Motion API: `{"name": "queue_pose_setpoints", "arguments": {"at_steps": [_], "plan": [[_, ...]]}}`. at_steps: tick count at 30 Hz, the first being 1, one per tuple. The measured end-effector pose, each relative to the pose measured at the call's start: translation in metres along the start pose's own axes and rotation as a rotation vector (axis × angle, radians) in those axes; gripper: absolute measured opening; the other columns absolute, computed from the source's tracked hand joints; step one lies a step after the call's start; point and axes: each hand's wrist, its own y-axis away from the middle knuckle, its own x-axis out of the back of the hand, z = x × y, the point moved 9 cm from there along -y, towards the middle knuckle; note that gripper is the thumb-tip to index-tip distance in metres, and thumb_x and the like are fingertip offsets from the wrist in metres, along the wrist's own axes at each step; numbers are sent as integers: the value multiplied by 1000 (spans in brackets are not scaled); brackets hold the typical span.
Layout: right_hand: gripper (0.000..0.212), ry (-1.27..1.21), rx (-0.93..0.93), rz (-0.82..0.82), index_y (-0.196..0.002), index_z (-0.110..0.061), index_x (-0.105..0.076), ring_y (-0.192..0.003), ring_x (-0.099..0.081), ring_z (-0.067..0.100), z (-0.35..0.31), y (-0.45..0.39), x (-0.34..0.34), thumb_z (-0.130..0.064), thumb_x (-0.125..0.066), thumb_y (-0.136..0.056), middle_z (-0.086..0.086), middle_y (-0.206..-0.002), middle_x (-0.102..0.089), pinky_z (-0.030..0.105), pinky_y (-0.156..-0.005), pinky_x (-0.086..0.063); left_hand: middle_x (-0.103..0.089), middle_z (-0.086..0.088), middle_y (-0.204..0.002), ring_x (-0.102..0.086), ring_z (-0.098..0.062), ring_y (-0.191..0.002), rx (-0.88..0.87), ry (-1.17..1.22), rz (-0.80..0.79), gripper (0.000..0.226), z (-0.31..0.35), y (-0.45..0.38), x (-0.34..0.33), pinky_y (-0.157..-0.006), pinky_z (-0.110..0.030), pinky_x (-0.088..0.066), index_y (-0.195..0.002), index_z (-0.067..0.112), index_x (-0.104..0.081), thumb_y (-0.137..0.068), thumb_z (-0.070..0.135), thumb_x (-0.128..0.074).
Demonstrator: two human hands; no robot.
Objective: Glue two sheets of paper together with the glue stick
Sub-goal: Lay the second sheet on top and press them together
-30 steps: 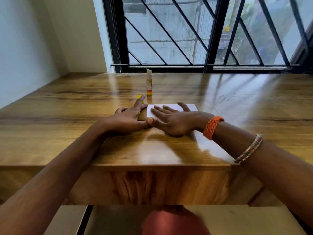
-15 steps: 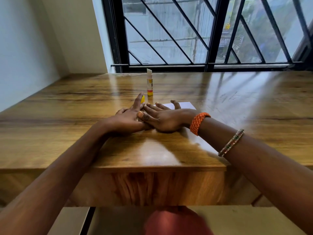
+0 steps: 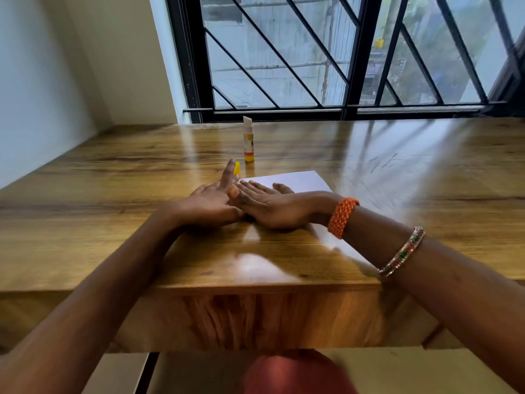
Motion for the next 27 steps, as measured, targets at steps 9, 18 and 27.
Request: {"name": "queue_pose_setpoints", "arguments": {"at_steps": [9, 18, 27], "plan": [[73, -74, -32, 44, -151, -18, 4, -146, 11, 12, 4, -11, 4, -60, 3, -91, 0, -160, 7, 41, -119, 7, 39, 3, -149, 3, -16, -147, -49, -96, 11, 80, 12, 10, 1, -120, -34, -2, -146, 26, 14, -92, 47, -41], [76, 4, -141, 150, -151, -13, 2, -146, 8, 10, 32, -6, 10, -61, -2, -92, 1, -160, 6, 32, -118, 6, 19, 2, -158, 9, -9, -146, 77, -166, -73, 94, 0, 5, -3, -117, -38, 3, -148, 19, 17, -83, 70, -30], [77, 40, -234, 171, -151, -17, 2, -146, 8, 10, 71, 12, 16, -63, 0, -89, -2, -160, 6, 36, -118, 9, 18, 0, -158, 14, -13, -146, 125, -205, -122, 82, 3, 9, -3, -117, -42, 12, -147, 20, 19, -91, 61, -26]]}}
